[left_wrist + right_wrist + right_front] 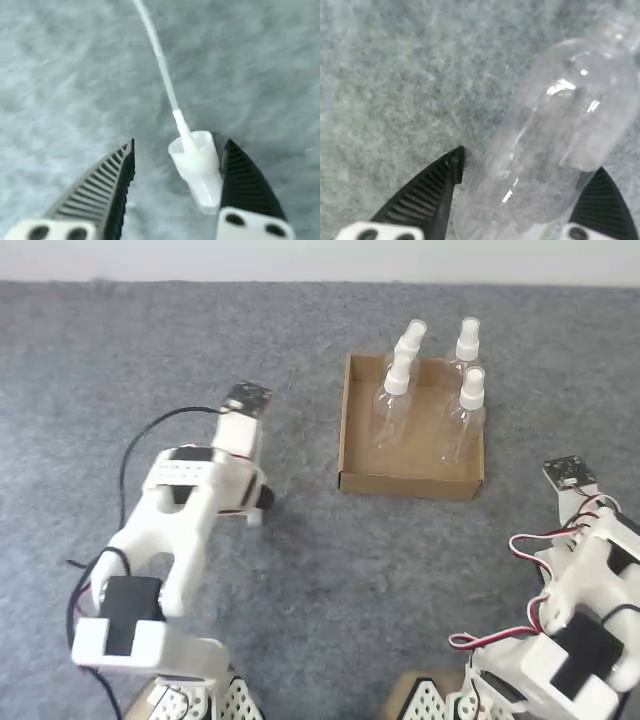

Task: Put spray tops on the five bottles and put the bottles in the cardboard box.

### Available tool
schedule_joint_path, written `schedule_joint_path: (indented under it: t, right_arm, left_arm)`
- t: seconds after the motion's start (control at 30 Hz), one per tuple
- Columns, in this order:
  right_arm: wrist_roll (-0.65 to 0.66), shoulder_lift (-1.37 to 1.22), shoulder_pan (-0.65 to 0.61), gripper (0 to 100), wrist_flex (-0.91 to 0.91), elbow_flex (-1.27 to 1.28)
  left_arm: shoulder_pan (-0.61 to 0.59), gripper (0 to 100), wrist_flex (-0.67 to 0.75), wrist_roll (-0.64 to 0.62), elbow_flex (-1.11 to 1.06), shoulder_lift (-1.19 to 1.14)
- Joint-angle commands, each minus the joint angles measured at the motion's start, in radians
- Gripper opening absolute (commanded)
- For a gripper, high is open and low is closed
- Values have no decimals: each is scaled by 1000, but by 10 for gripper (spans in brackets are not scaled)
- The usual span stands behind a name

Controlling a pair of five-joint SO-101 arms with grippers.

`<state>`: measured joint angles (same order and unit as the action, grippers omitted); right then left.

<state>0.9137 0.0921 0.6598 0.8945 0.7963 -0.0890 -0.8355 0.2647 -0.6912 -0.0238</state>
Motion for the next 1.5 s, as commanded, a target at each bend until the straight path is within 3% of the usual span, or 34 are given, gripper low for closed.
schedule_joint_path:
  t: [0.0, 0.17, 0.47, 0.67, 0.83, 0.97, 1.27, 1.47]
  right_arm:
    - [18, 19, 2, 328, -5, 5]
    - [17, 19, 2, 328, -4, 6]
    - [17, 19, 1, 328, -4, 9]
    - [17, 18, 1, 329, -4, 9]
    - [20, 19, 1, 329, -4, 9]
    - [20, 19, 2, 329, -4, 9]
    - [18, 19, 1, 329, -4, 9]
    - [18, 18, 1, 329, -4, 9]
  left_arm:
    - [-68, 254, -17, 48, 42, 12]
    - [-115, 254, -21, 44, 35, 77]
    - [-68, 254, -94, 40, 67, 331]
    - [-32, 239, -61, 9, 177, 218]
    - [44, 85, -11, 15, 260, 48]
    - [77, 55, -9, 51, 306, -84]
    - [-94, 10, -12, 63, 401, -229]
    - [-161, 10, -17, 170, 329, -219]
